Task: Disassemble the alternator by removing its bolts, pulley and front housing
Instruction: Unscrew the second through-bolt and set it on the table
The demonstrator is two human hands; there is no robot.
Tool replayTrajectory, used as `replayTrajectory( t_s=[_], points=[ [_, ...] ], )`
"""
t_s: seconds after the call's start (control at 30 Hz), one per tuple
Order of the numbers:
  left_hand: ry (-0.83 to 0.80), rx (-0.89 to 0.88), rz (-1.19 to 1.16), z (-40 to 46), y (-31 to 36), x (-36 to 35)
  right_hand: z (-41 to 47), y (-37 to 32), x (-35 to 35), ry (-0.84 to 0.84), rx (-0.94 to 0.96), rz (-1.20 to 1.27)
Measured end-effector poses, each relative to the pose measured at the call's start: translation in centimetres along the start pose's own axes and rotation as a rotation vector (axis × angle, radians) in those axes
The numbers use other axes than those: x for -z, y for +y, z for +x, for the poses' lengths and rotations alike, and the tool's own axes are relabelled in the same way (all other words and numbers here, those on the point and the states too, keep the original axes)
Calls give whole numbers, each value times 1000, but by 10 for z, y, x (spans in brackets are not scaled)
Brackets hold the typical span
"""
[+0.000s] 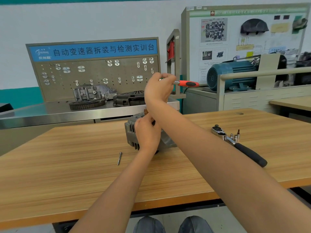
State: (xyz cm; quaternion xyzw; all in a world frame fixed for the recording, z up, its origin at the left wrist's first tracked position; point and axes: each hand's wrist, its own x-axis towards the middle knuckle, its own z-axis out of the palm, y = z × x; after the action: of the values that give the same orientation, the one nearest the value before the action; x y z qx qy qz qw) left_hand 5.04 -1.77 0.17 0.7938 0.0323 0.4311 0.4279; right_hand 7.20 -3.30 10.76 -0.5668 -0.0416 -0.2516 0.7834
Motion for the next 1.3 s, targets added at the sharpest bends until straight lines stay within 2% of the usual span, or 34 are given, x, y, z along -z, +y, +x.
replayTrajectory(
  t_s=[0.27,0.43,0.57,0.7,0.87,0.93,1.0,1.2,1.3],
  points=[
    [-10,-52,-71,0,1,2,8,2,5,-246,26,-135],
    [-42,-40,-67,0,3,4,19,-5,8,-379,-174,-11],
    [-69,-34,-95,0,1,3,27,-9,14,-622,-372,123],
    [-94,-30,-115,1,-1,4,32,-4,16,-811,-452,236],
    [-83,-81,-113,1,-4,3,38,-3,20,-907,-513,343],
    [-95,-70,-160,1,-4,4,36,-3,18,-859,-498,339],
    [-86,-54,-166,1,-3,5,31,-3,15,-723,-439,293],
    [-31,25,-125,0,-4,3,2,7,8,-136,46,-29],
    [-4,82,-100,0,-2,3,-3,14,6,-61,149,-63]
  ],
)
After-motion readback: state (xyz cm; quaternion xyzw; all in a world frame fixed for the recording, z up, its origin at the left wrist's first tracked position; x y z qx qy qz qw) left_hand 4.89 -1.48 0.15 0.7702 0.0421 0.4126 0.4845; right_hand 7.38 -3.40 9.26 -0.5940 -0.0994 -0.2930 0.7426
